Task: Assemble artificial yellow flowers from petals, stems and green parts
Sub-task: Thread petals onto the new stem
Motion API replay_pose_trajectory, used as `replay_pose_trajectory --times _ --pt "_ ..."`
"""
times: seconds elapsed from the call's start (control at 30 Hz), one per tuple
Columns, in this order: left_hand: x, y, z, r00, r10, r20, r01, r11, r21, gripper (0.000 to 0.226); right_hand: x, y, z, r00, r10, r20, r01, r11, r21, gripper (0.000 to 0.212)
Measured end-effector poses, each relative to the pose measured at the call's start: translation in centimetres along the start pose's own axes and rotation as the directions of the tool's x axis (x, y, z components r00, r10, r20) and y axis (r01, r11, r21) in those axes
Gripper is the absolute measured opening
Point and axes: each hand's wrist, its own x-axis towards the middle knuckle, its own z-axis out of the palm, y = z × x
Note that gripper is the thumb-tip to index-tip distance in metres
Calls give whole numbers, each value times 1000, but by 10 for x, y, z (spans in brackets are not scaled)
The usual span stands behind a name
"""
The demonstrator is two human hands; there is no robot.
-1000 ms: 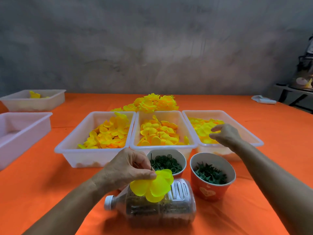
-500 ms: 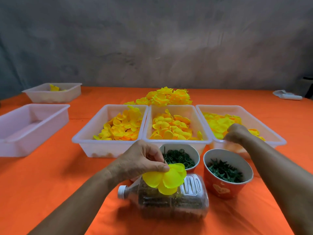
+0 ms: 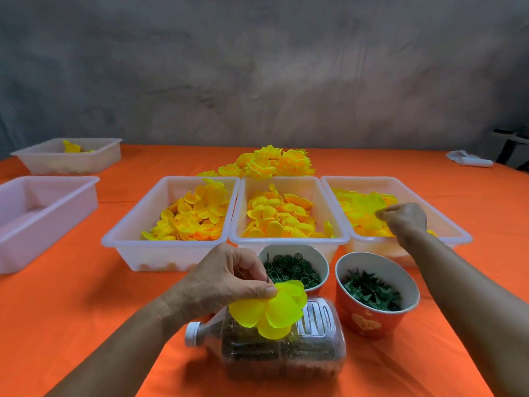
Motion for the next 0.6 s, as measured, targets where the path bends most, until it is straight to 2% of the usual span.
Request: replay_pose_trajectory --times 0.13,0.23,0.3,0.4,0.6 --pt "0 0 0 1000 3 4 -3 1000 -4 13 3 -10 -10 999 -15 -47 23 984 176 35" --pt "-1 1 1 1000 -2 -5 3 1000 3 13 4 -17 -11 1000 1 -12 4 934 358 39" --pt "-1 1 1 1000 -4 -10 4 1000 12 13 1 -21 -11 1000 2 7 -5 876 481 35" --pt "-3 0 1 1000 -4 -16 4 1000 11 12 -7 -27 -16 999 -27 47 -6 804 595 12" --pt "-4 -1 1 1000 21 -20 -21 999 27 15 -44 -46 -33 969 -146 201 -47 688 724 18"
